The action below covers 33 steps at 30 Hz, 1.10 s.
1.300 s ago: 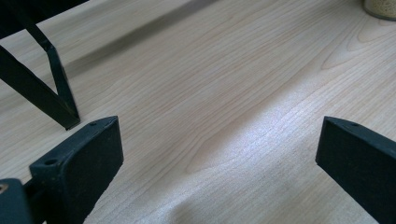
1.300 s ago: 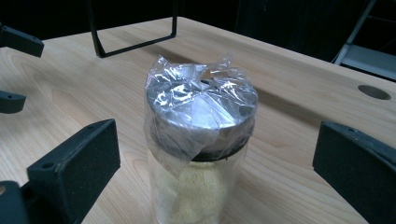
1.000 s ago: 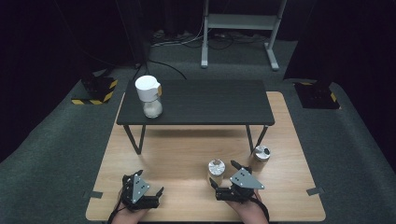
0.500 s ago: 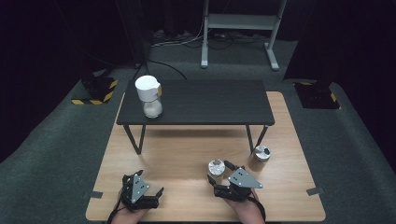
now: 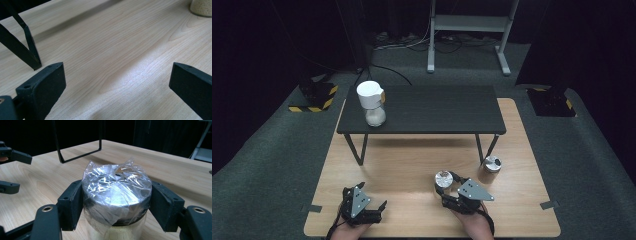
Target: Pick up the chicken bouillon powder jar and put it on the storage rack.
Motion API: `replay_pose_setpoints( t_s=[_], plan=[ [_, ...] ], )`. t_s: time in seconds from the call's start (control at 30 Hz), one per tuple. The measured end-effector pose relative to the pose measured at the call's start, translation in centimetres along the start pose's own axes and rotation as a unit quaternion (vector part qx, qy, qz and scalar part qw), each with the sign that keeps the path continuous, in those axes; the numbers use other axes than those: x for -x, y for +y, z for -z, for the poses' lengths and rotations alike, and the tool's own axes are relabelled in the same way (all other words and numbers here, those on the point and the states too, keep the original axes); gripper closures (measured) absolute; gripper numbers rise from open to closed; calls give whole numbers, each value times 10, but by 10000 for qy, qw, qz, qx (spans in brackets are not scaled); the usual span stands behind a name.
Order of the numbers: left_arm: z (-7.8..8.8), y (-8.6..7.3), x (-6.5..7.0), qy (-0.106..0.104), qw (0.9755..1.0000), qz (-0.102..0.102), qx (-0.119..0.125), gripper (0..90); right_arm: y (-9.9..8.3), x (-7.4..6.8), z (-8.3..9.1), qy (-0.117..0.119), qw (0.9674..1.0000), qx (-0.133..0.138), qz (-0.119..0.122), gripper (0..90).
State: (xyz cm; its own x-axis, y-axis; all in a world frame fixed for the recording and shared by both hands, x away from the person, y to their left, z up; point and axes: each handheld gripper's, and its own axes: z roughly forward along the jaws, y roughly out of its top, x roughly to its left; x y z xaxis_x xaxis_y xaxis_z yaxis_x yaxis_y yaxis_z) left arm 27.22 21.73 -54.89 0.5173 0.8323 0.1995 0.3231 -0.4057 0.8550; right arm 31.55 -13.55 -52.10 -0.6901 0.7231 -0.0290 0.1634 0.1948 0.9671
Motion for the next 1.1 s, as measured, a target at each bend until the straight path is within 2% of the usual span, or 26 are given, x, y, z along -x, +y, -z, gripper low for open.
replay_pose_setpoints(
  t_s=[0.3,0.53,1.1],
  plan=[
    [0,0,1,2,10000,-63,-18,10,-3,0,0,-10,9999,127,6,337],
    [0,0,-1,-57,10000,2,16,10,1,0,-1,-21,10000,28,-29,340],
    [0,0,0,-58,10000,0,19,11,34,-4,6,24,9996,278,71,339]
  ],
)
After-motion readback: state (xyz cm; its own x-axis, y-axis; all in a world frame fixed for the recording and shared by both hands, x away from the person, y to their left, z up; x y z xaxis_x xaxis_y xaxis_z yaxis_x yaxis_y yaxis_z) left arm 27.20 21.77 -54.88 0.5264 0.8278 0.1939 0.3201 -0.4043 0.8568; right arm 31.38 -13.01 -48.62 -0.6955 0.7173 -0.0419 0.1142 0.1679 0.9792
